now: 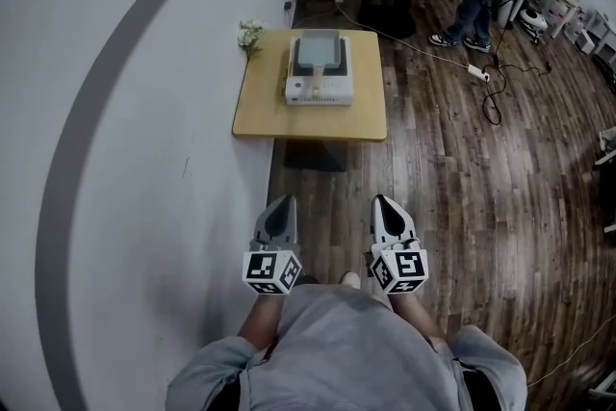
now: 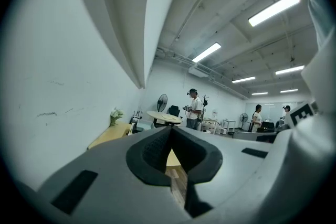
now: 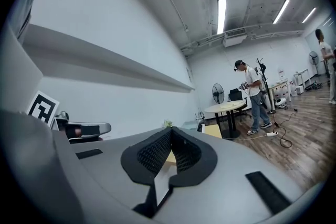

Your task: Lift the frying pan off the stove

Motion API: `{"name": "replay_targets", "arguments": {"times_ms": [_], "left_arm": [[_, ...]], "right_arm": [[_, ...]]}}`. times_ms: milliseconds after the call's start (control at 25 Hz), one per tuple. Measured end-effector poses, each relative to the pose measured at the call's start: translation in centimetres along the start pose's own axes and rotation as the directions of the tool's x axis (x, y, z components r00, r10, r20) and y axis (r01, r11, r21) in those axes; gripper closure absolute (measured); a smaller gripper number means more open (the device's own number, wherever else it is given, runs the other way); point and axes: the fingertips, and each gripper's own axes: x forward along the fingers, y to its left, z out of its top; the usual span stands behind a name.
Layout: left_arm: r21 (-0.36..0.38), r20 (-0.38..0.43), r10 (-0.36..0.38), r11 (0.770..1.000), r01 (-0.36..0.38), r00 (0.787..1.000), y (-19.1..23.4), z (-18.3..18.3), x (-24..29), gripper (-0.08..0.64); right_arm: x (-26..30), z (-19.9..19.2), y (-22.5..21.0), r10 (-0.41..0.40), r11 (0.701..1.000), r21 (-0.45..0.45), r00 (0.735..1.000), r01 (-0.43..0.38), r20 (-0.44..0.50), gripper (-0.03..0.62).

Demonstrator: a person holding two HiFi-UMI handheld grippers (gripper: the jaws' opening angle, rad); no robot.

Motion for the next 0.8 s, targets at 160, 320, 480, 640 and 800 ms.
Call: {"name": "replay_targets", "arguments": {"times_ms": [160, 320, 480, 640, 800], "left_arm": [[-0.007, -0.018, 0.02, 1.0, -0.02, 1.0, -1.5, -1.3, -0.7, 0.558], [-0.006, -0.048, 0.026, 1.0, -0.027, 0.998, -2.1, -2.5, -0.8, 0.558], [-0.002, -0.045, 0.036, 0.999, -0.036, 0.998, -1.9, -2.1, -0.2, 0.558], [0.001, -0.035, 0.028, 1.0, -0.028, 0.999, -1.3, -1.4, 1.5, 0.558], [-0.007, -0.025, 0.019, 1.0, -0.019, 1.0, 0.1, -0.9, 3.9, 0.558]], "right_arm": [[-0.8, -0.7, -1.2, 0.012, 1.0, 0.013, 1.0, -0.012, -0.02, 0.594], [-0.5, -1.4, -1.5, 0.027, 0.999, 0.027, 0.999, -0.026, -0.032, 0.594], [0.2, -1.4, -1.5, 0.042, 0.999, 0.03, 0.998, -0.041, -0.04, 0.594], [1.9, -0.8, -1.9, 0.036, 0.999, 0.029, 0.999, -0.035, -0.033, 0.594], [4.1, -0.1, -2.3, 0.026, 1.0, 0.011, 0.999, -0.025, -0.031, 0.594]]}}
